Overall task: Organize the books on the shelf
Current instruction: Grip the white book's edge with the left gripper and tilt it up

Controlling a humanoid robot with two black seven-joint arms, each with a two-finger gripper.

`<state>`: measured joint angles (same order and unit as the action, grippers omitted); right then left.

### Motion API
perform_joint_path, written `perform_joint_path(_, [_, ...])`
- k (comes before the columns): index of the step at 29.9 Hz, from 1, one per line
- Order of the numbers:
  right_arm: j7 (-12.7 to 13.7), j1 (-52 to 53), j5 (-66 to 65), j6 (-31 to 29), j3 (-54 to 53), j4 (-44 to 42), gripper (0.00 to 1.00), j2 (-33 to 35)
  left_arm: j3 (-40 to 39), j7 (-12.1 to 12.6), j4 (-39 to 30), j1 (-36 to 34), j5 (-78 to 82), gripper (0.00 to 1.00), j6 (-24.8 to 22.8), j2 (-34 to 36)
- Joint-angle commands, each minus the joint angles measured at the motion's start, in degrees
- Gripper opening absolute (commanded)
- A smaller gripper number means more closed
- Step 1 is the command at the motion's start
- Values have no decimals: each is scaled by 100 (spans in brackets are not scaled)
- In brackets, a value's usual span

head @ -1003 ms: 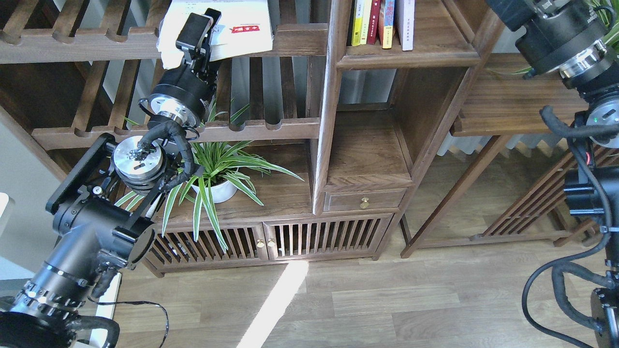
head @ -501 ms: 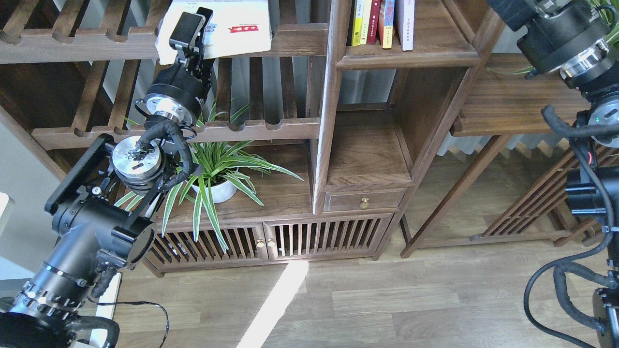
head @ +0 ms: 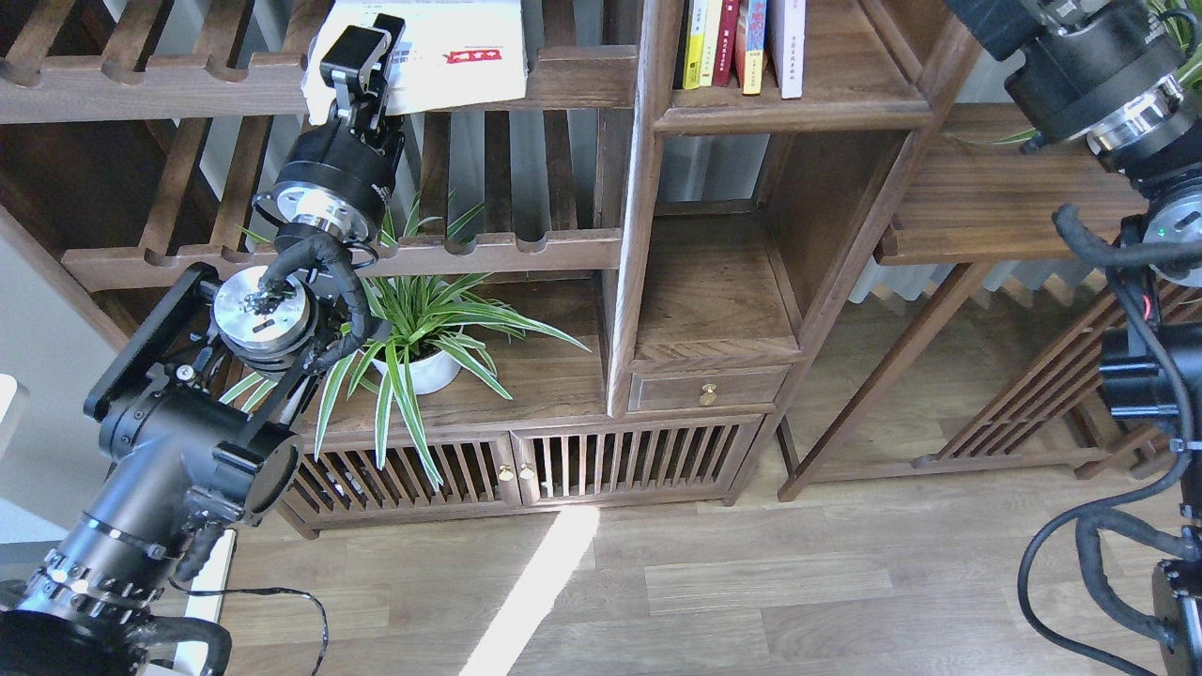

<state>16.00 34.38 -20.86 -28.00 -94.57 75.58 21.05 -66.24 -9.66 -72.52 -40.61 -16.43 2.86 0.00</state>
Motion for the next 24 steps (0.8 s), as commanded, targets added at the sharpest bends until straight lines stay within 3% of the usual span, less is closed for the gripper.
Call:
perform_joint_path(1, [0, 8, 3, 0, 0, 0, 97, 4, -3, -1, 1, -8, -1, 44, -5, 0])
perform_joint_path(12, [9, 8, 3, 0, 0, 0, 97, 13, -38, -186, 19, 9, -10, 32, -145, 0])
perform_joint_path(17, [44, -45, -6, 0, 0, 0, 97, 4, 50, -159, 54, 79, 8, 10, -901, 0])
perform_joint_path(24, [44, -71, -6, 0, 17, 0, 97, -13, 76, -124, -60, 351, 8, 7, -1217, 0])
